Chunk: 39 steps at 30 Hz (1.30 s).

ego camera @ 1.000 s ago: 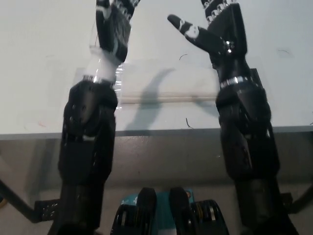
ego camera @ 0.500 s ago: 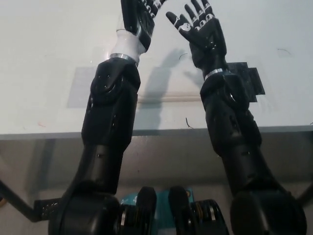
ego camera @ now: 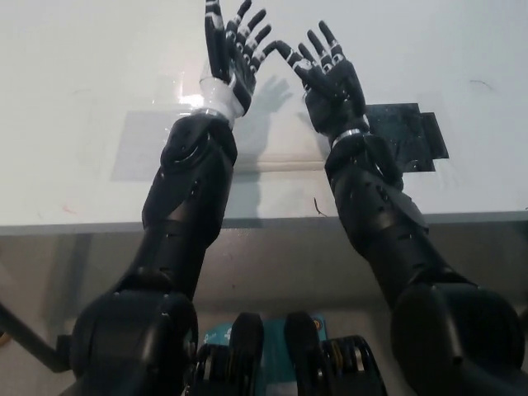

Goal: A stack of napkins is kept in the middle of the table close to the robot and the robot places both its hands sideways on the stack. Then it moves its hands away from each other while pressing down on the napkins to make them smooth

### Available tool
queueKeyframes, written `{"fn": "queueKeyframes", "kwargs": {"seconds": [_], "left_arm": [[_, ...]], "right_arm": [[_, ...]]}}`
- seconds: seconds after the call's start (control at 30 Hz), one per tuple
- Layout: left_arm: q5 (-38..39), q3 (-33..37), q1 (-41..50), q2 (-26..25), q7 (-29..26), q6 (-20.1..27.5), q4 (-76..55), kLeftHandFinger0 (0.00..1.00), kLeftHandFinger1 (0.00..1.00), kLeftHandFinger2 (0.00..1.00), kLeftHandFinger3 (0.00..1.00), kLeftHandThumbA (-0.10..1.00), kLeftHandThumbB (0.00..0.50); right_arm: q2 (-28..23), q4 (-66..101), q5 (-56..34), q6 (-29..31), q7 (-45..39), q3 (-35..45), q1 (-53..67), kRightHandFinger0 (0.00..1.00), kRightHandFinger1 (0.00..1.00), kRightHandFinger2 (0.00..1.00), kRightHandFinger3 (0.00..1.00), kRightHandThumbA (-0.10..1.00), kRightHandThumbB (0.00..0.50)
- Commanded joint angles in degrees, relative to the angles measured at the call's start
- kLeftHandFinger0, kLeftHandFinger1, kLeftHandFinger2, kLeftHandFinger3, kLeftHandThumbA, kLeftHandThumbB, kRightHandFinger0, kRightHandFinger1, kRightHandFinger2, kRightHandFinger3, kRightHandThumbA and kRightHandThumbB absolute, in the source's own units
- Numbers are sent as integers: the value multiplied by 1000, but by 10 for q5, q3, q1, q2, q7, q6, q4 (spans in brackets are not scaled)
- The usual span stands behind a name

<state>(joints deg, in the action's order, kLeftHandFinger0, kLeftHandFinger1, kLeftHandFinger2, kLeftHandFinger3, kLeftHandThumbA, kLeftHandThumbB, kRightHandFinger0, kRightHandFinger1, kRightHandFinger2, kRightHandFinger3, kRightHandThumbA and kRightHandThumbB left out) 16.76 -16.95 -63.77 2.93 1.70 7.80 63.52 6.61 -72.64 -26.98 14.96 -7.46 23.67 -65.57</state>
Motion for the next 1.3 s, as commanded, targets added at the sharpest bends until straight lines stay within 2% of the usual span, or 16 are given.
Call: {"fn": "queueKeyframes", "kwargs": {"seconds": [0.0, 0.17, 0.23, 0.33, 0.43, 0.53, 0.6, 0.7, 0.73, 0.77, 0.93, 1.0, 1.27], "left_arm": [[6, -4, -37, -12, -7, 50, 16, 1000, 1000, 1000, 1000, 1000, 383], [3, -2, -31, -11, -9, 60, 43, 1000, 1000, 1000, 1000, 1000, 375], [0, 1, -27, -8, -11, 60, 53, 1000, 1000, 1000, 1000, 1000, 414], [-3, 4, -27, 0, -17, 65, 77, 1000, 1000, 1000, 1000, 1000, 398], [-17, 16, -24, 3, -27, 71, 91, 1000, 1000, 1000, 1000, 1000, 372], [-24, 25, -18, 8, -39, 70, 108, 1000, 1000, 1000, 1000, 1000, 385], [-25, 29, -16, 8, -40, 71, 120, 1000, 1000, 1000, 1000, 1000, 387], [-32, 39, -10, 8, -39, 67, 134, 1000, 1000, 1000, 1000, 1000, 386], [-34, 42, -6, 9, -40, 68, 139, 1000, 1000, 1000, 1000, 1000, 372], [-48, 57, -1, 7, -45, 63, 144, 1000, 1000, 1000, 1000, 1000, 384], [-119, 147, 11, -4, -56, 57, 157, 1000, 1000, 1000, 1000, 1000, 423], [-138, 183, 21, -6, -57, 56, 163, 1000, 1000, 1000, 1000, 1000, 404], [-125, 196, 37, -1, -50, 60, 162, 1000, 1000, 1000, 1000, 1000, 430]], "right_arm": [[-4, -17, -8, 36, -28, 3, -48, 1000, 1000, 1000, 1000, 1000, 292], [-2, -45, -13, 23, -16, 10, -42, 1000, 1000, 1000, 1000, 1000, 272], [0, -57, -9, 23, -9, 10, -36, 1000, 1000, 1000, 1000, 1000, 300], [4, -71, -15, 19, 0, 19, -27, 1000, 1000, 1000, 1000, 1000, 344], [8, -78, -11, 17, 0, 20, -21, 1000, 1000, 1000, 1000, 1000, 336], [12, -81, -10, 11, 1, 21, -13, 1000, 1000, 1000, 1000, 1000, 332], [12, -85, -3, 6, 7, 16, -10, 1000, 1000, 1000, 1000, 1000, 351], [14, -88, 4, 6, 7, 10, -1, 1000, 1000, 1000, 1000, 1000, 346], [14, -90, 11, 5, 11, 4, 2, 1000, 1000, 1000, 1000, 1000, 359], [15, -91, 16, 4, 19, -1, 5, 1000, 1000, 1000, 1000, 1000, 362], [11, -93, 42, 8, 25, -32, 14, 1000, 1000, 1000, 1000, 1000, 333], [5, -94, 68, 11, 27, -63, 22, 1000, 1000, 1000, 1000, 1000, 318], [-8, -98, 75, 4, 40, -92, 40, 1000, 1000, 1000, 1000, 1000, 317]]}}
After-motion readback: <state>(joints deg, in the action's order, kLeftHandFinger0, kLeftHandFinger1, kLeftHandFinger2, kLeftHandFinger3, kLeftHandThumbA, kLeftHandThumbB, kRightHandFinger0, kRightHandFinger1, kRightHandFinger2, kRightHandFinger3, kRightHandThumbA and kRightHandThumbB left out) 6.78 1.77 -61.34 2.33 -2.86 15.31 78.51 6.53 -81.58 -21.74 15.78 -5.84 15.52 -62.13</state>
